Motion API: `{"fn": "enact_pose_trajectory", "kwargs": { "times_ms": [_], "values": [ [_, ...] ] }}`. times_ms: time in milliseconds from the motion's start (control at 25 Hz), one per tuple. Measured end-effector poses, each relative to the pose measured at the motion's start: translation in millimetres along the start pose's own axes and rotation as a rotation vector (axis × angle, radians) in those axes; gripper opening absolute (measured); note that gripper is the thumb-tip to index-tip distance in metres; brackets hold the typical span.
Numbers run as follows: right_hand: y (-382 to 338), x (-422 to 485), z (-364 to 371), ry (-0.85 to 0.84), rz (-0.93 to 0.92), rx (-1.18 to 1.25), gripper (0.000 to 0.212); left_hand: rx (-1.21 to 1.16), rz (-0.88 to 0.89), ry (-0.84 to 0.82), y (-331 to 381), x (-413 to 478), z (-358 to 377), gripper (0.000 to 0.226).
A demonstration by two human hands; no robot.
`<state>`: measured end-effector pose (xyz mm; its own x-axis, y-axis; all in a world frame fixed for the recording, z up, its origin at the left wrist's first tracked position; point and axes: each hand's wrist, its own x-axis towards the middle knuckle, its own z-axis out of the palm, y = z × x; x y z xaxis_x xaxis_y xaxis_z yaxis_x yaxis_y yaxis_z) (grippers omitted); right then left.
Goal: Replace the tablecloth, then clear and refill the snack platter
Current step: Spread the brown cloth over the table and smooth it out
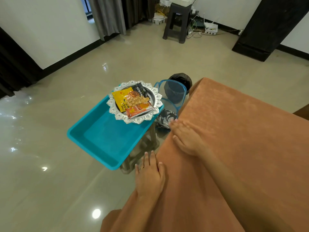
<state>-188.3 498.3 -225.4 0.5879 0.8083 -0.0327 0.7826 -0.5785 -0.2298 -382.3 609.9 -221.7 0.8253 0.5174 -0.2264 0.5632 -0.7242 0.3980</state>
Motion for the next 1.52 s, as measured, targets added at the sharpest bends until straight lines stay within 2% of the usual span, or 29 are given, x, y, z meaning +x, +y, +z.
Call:
{"fn": "enact_pose_trajectory", "kwargs": {
  "times_ms": [80,320,640,800,880,960,1000,1120,1280,1360,1440,1520],
  "values": [
    [34,18,-8,0.006,0.083,-0.011,0.066,-0.003,-0.025,0.013,12,12,0,0.085],
    [79,39,-17,0.001,0.054,-0.059,0.063,-0.043,0.073,0.025,44,41,9,0.076],
    [186,101,-50,0.035,0.295,-0.040,0.064,0.010,0.073,0.041,42,40,14,0.068],
    [186,118,-57,0.082,0.460,0.050,0.063,0.002,0.074,0.050,43,40,11,0.067],
    [163,112,-48,0.140,0.346,0.081,0.067,-0.021,0.092,0.057,43,38,11,0.066],
    [151,100,-35,0.101,0.221,0.014,0.067,-0.021,0.132,0.072,41,37,12,0.062],
    [154,98,-32,0.084,0.220,-0.011,0.066,-0.011,0.152,0.083,39,37,15,0.061],
    [185,109,-40,0.101,0.364,-0.006,0.061,0.037,0.168,0.110,34,40,26,0.057],
    [210,129,-68,0.044,0.572,0.052,0.058,0.036,0.168,0.127,36,41,26,0.055],
    [180,121,-67,0.066,0.471,0.079,0.057,0.031,0.166,0.130,36,41,22,0.056],
    [127,96,-51,0.039,0.213,0.097,0.060,0.015,0.162,0.103,39,40,18,0.057],
    [69,59,-30,-0.030,0.042,0.084,0.062,-0.023,0.172,0.112,41,40,16,0.059]
  ]
}}
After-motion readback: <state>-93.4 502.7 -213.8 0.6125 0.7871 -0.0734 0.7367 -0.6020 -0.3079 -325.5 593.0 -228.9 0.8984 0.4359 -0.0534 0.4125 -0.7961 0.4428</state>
